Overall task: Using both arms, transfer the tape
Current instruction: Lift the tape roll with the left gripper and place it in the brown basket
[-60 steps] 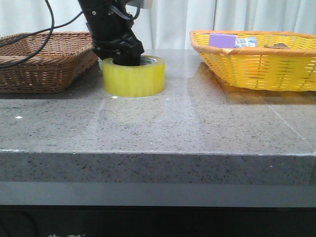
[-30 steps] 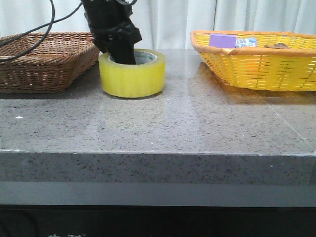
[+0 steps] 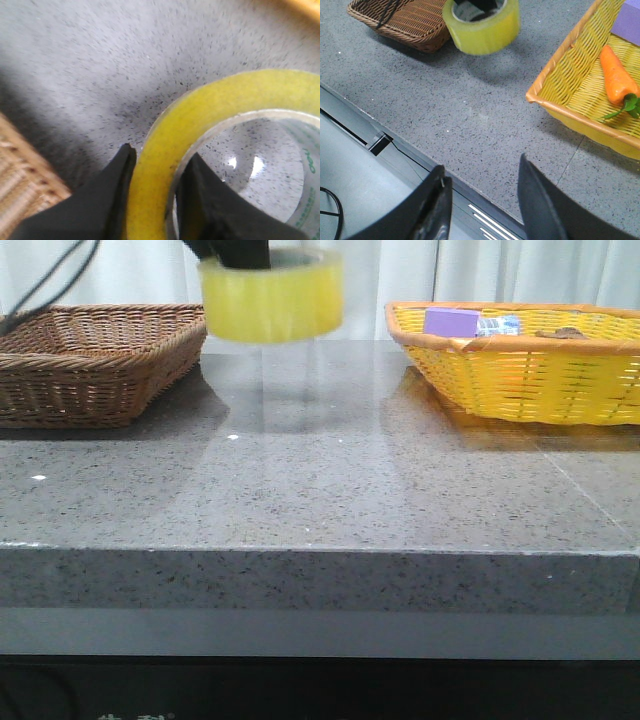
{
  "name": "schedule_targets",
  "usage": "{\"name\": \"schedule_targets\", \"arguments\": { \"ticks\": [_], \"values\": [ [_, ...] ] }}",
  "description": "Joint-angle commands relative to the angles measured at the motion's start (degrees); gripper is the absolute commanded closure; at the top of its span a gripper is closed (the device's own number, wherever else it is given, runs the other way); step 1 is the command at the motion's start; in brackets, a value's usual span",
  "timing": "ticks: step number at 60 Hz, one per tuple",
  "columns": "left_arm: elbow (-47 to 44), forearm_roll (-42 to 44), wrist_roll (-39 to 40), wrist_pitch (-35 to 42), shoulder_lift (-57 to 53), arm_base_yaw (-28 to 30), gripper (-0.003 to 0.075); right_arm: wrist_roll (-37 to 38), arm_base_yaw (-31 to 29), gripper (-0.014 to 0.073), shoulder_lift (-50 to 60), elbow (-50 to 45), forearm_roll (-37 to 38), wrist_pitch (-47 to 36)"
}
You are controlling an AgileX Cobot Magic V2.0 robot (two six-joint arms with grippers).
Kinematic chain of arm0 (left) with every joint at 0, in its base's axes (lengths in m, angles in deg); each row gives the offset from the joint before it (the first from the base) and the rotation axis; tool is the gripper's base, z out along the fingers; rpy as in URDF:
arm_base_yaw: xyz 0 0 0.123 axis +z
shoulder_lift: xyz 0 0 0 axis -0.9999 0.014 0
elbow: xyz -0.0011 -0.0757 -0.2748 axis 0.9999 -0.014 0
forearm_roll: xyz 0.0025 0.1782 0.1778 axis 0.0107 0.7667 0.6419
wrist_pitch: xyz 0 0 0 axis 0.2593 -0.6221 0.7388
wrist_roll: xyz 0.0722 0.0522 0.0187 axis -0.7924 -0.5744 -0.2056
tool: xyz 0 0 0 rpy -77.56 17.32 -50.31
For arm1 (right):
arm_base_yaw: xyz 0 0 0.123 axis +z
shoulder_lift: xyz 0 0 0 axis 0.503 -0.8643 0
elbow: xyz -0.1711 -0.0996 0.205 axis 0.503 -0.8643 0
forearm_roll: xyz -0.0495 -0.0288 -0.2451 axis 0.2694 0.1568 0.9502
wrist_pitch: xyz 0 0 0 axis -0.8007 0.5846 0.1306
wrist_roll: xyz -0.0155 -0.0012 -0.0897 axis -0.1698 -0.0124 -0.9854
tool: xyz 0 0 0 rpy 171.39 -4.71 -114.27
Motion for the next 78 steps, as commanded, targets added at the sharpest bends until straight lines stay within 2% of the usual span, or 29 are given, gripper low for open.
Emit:
{"name": "schedule_targets", "arguments": {
  "ticks": [1,11,20,26,35,44,51,78],
  "values": [
    [1.66,-0.99,1.62,-0.94,-8.08,-0.32,0.0671,-0.09,-0.18,0.0246,0.01,1.35,-0.65,-3.57],
    [-0.08,-0.03,1.84,-0.94,-14.65,-0.32,0.0671,-0.09,-0.18,0.0246,0.01,1.35,-0.65,-3.57],
    [-4.45,6.35,5.14,-0.94,-21.39,0.63,0.0671,-0.09,-0.18,0.0246,0.01,1.35,-0.65,-3.57],
    [-7.12,7.09,8.31,-0.94,-24.42,4.12,0.0671,-0.09,-0.18,0.0246,0.01,1.35,-0.65,-3.57],
    [-9.16,6.63,12.82,-0.68,-25.84,13.05,0.0671,-0.09,-0.18,0.0246,0.01,1.35,-0.65,-3.57],
    [-11.28,2.66,15.55,2.52,-23.87,20.30,0.0671,-0.09,-0.18,0.0246,0.01,1.35,-0.65,-3.57],
    [-11.85,2.27,15.55,4.23,-20.52,23.07,0.0671,-0.09,-0.18,0.0246,0.01,1.35,-0.65,-3.57],
    [-11.85,0.10,15.55,15.39,-7.55,24.16,0.0671,-0.09,-0.18,0.0246,0.01,1.35,-0.65,-3.57]
  ]
}}
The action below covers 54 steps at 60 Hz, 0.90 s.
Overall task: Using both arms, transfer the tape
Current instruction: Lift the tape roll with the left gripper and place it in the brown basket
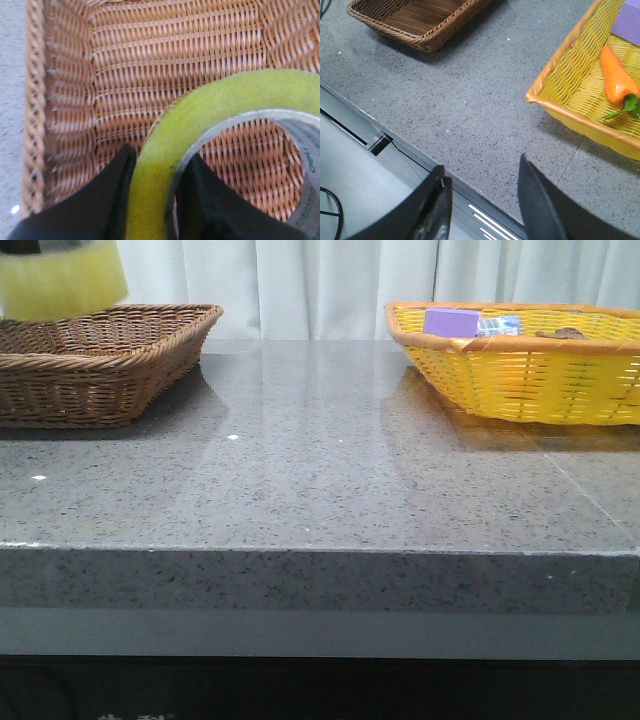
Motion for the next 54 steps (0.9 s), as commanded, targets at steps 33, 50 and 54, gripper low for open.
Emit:
{"name": "schedule_targets", "arguments": {
  "ticks": [33,50,54],
  "values": [
    [1.61,-0.42,0.84,7.47,3.10,-0.03,0.0316,-0.09,-0.18,0.0246,0.01,1.35,-0.65,-3.67],
    [1.61,-0.83,0.84,5.10,-0.25,-0.03,0.0290,-0.09,-0.18,0.0246,0.01,1.35,-0.65,-3.67],
    [1.61,-1.13,0.72,3.37,-2.24,-0.16,0.0290,-0.09,-0.18,0.0246,0.01,1.35,-0.65,-3.67]
  ]
}}
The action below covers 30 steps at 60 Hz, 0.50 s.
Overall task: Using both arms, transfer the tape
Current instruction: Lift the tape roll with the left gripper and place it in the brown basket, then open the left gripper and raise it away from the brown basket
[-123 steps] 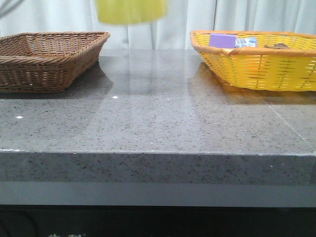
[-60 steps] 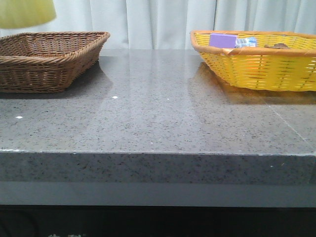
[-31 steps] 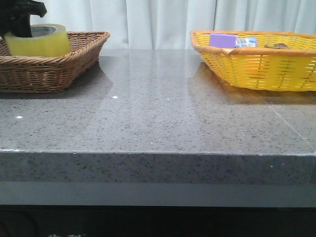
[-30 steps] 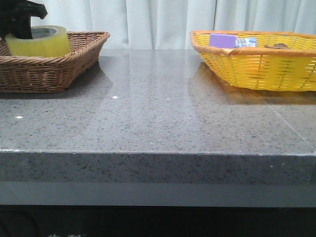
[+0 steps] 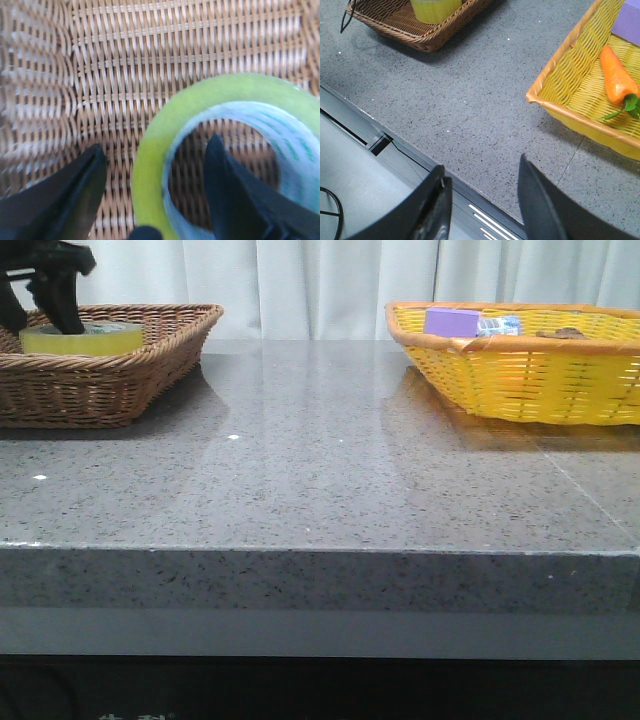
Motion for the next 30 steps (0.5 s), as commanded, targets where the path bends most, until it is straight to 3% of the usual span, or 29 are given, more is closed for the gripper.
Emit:
{"name": "schedule_targets", "arguments": {
  "ticks": [1,14,30],
  "values": [
    [1.61,-1.05,0.49,-0.06,-7.30,-0.24,0.0290,-0.09,-0.18,0.0246,0.01,1.35,-0.65,-3.67],
    [-0.64,-2.85,0.22,-3.89,-16.30,-0.29,0.0290,-0.09,-0.18,0.0246,0.01,1.35,-0.65,-3.67],
    [-17.22,-5.87,-2.34,2.19,-34.57,-0.29,0.0290,-0.09,-0.18,0.0246,0.01,1.35,-0.65,-3.67]
  ]
}}
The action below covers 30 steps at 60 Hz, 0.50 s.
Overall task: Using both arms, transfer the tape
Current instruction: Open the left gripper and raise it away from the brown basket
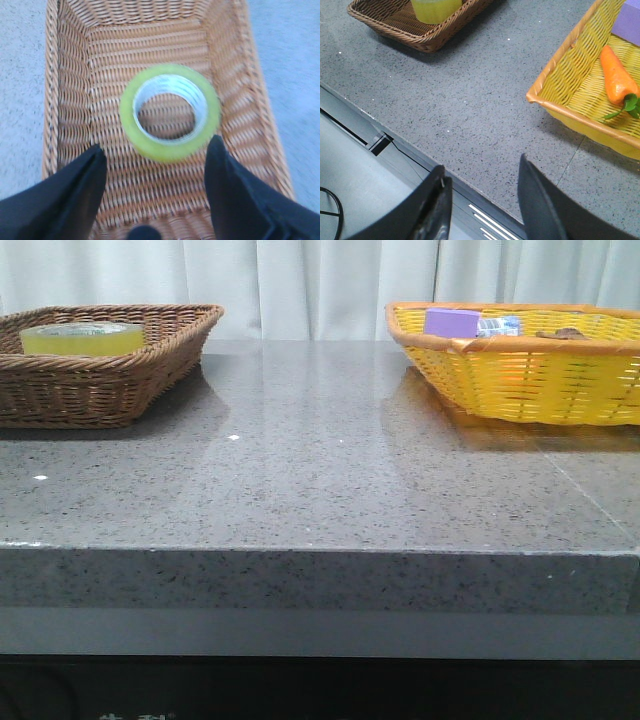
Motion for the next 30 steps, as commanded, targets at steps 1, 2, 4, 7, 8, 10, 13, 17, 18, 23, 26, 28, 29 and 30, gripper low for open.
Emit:
{"name": "schedule_targets", "arguments": {
  "ticks": [1,2,4,7,8,10,13,17,18,23,26,28,29,30],
  "values": [
    [-4.56,-1.45,-1.54,5.10,-8.85,-0.29,0.0290,-0.09,-0.18,0.0246,0.01,1.35,-0.65,-3.67],
    [-6.08,-1.45,-1.93,5.32,-9.81,-0.29,0.0290,-0.09,-0.18,0.0246,0.01,1.35,-0.65,-3.67],
    [-8.53,-1.78,-2.89,5.86,-12.25,-0.29,0.0290,-0.09,-0.18,0.0246,0.01,1.35,-0.65,-3.67],
    [-11.90,-1.88,-3.36,6.41,-15.59,-0.29,0.0290,-0.09,-0.18,0.0246,0.01,1.35,-0.65,-3.67],
    [-13.31,-1.88,-3.36,6.54,-17.04,-0.29,0.0290,-0.09,-0.18,0.0246,0.01,1.35,-0.65,-3.67],
    [-15.21,-1.88,-3.48,6.87,-19.44,-0.29,0.0290,-0.09,-0.18,0.0246,0.01,1.35,-0.65,-3.67],
    [-18.47,-1.88,-3.75,7.49,-22.89,-0.29,0.0290,-0.09,-0.18,0.0246,0.01,1.35,-0.65,-3.67],
    [-23.03,-2.08,-3.85,8.52,-27.92,-0.29,0.0290,-0.09,-0.18,0.0246,0.01,1.35,-0.65,-3.67],
    [-23.93,-2.03,-3.85,8.63,-28.91,-0.29,0.0290,-0.09,-0.18,0.0246,0.01,1.35,-0.65,-3.67],
    [-29.02,-2.42,-3.85,8.78,-34.98,-0.29,0.0290,-0.09,-0.18,0.0246,0.01,1.35,-0.65,-3.67],
    [-31.95,-2.54,-3.85,8.88,-38.29,-0.29,0.0290,-0.09,-0.18,0.0246,0.01,1.35,-0.65,-3.67],
    [-33.92,-2.54,-3.85,8.88,-40.74,-0.29,0.0290,-0.09,-0.18,0.0246,0.01,1.35,-0.65,-3.67],
    [-35.06,-2.54,-3.85,8.88,-41.74,-0.29,0.0290,-0.09,-0.18,0.0246,0.01,1.35,-0.65,-3.67],
    [-35.80,-2.57,-3.85,8.88,-42.70,-0.29,0.0290,-0.09,-0.18,0.0246,0.01,1.35,-0.65,-3.67]
  ]
}}
